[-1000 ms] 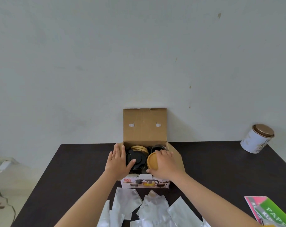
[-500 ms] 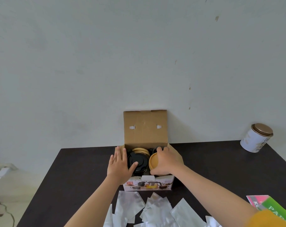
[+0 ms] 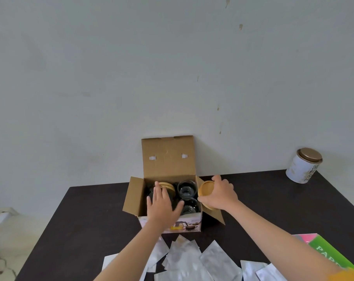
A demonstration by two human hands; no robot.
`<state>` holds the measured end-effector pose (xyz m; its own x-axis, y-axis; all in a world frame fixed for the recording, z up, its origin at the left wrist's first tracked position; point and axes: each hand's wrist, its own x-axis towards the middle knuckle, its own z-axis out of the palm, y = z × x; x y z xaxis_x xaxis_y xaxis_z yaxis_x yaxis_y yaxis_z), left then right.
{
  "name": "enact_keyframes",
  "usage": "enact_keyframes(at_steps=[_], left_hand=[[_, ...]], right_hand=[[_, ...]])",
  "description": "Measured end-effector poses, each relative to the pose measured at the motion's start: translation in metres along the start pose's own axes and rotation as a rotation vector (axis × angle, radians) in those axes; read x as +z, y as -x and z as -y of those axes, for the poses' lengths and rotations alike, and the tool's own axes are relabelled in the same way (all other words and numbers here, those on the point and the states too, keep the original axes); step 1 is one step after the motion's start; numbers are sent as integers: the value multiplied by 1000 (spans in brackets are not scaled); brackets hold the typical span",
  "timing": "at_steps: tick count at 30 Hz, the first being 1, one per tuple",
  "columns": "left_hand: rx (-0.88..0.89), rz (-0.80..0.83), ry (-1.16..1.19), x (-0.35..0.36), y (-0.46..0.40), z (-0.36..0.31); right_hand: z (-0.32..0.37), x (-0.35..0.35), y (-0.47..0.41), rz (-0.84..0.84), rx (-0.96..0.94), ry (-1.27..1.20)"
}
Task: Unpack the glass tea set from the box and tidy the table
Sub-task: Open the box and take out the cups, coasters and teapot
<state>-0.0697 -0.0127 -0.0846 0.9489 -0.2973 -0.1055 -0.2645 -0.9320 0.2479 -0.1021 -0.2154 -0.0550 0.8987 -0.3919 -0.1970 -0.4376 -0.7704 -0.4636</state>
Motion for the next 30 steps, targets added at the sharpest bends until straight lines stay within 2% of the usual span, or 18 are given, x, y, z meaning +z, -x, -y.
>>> enact_keyframes(at_steps=[4,10,18,23,30], left_hand=[[-146,32,-19,15,5,-28],[-219,-14,-157,27,1,-34],[-204,-121,-179,42,-2,-32],[-195,-156,-225,47,-3,-31],[-213,-171,-250,49,-4,-32]], right_hand=[[-45,-3,-4,13,76,16],[-119,2,-11,55,150,147],[-190,2,-50,53,151,220],[-210,-8,-91,5,124,197],[-231,-28,-156,-37,180,146]])
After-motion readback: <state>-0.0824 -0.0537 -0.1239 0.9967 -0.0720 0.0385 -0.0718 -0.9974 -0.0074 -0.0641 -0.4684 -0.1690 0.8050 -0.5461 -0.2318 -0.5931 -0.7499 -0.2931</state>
